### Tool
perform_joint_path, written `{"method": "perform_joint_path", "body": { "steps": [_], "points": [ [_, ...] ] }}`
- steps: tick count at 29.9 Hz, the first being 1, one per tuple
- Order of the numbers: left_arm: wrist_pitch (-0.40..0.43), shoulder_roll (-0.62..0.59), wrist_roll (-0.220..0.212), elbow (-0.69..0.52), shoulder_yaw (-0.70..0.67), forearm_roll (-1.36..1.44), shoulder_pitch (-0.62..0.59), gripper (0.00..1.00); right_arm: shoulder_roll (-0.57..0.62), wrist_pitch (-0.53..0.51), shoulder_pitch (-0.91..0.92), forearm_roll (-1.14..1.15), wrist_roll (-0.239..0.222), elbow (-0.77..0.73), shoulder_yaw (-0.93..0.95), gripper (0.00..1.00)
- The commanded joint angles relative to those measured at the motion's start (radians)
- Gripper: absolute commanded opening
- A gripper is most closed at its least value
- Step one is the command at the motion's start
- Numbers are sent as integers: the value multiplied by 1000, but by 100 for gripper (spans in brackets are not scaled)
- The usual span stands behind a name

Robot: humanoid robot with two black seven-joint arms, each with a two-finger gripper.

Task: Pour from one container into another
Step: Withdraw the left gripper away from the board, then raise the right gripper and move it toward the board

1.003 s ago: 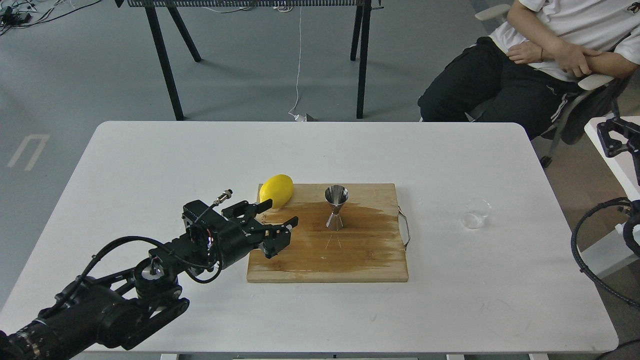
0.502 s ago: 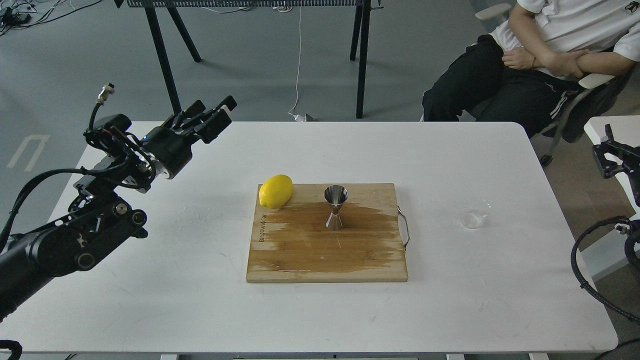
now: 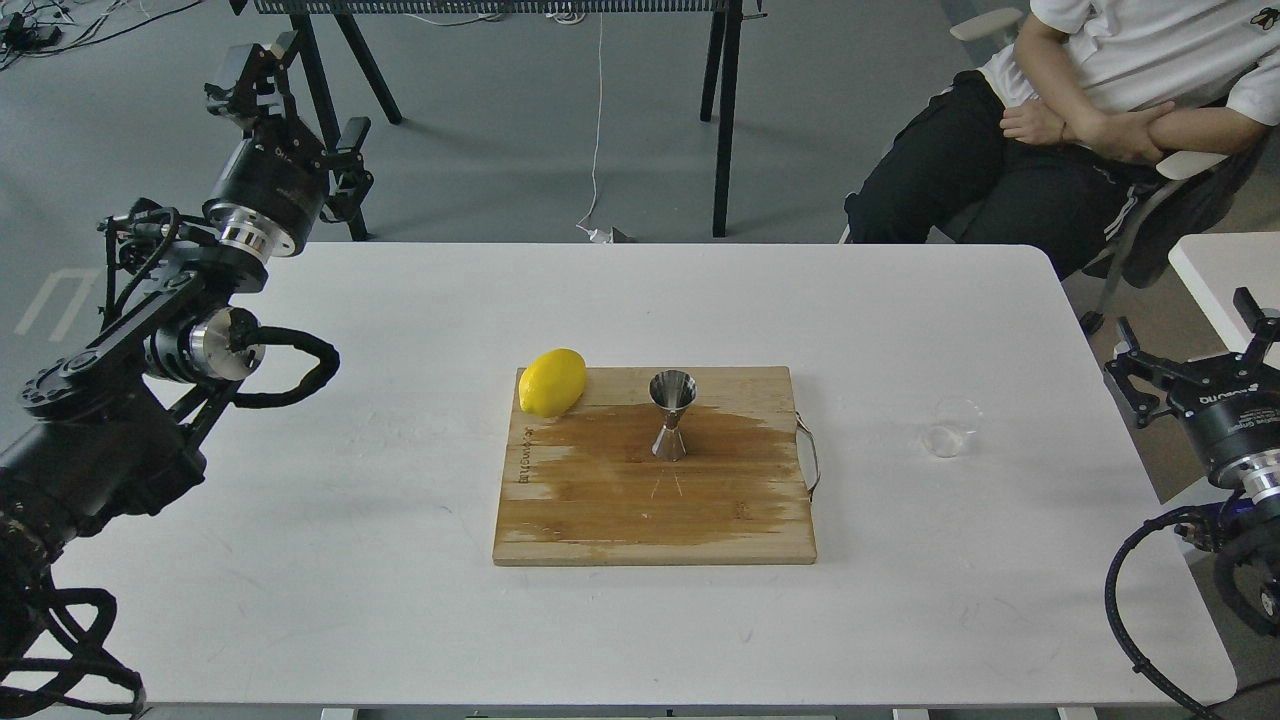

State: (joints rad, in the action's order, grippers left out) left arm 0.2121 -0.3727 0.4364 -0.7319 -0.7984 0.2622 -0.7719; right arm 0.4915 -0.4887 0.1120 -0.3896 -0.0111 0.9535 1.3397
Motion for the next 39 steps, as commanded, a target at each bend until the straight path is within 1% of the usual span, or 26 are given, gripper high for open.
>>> {"method": "perform_joint_path", "body": {
  "steps": [1, 4, 6, 8, 11, 15, 20, 27, 33, 37, 39],
  "points": [
    [65, 18, 1, 38, -27, -102, 0, 100, -27, 0, -14, 0, -9, 2, -4, 100],
    [72, 32, 2, 55, -28, -146, 0, 100, -83, 77, -14, 17, -9, 5, -10, 99],
    [70, 46, 2, 55, -28, -152, 0, 100, -103, 133, -5, 18, -9, -1, -56, 99],
    [70, 54, 2, 55, -27, -150, 0, 100, -106, 160, 0, 20, -9, -9, -108, 99],
    [69, 54, 2, 55, -25, -150, 0, 100, -122, 176, 0, 20, -7, -2, -154, 100],
    [73, 49, 1, 55, -25, -150, -4, 100, -171, 248, 2, 11, -13, 7, -165, 100],
    [75, 43, 1, 55, -25, -150, -6, 100, -171, 260, -15, 8, -15, 45, -159, 100],
    [73, 37, 2, 51, -25, -150, -4, 100, -180, 294, -17, 5, -24, 44, -155, 100],
    [73, 32, 4, 49, -24, -149, -4, 100, -208, 360, -3, -8, -27, 19, -146, 100],
    [75, 21, 4, 51, -24, -149, -3, 100, -263, 375, 21, -8, -26, -16, -146, 100],
    [75, 21, 4, 51, -24, -149, -4, 100, -272, 375, 35, -8, -26, -36, -146, 100]
  ]
}}
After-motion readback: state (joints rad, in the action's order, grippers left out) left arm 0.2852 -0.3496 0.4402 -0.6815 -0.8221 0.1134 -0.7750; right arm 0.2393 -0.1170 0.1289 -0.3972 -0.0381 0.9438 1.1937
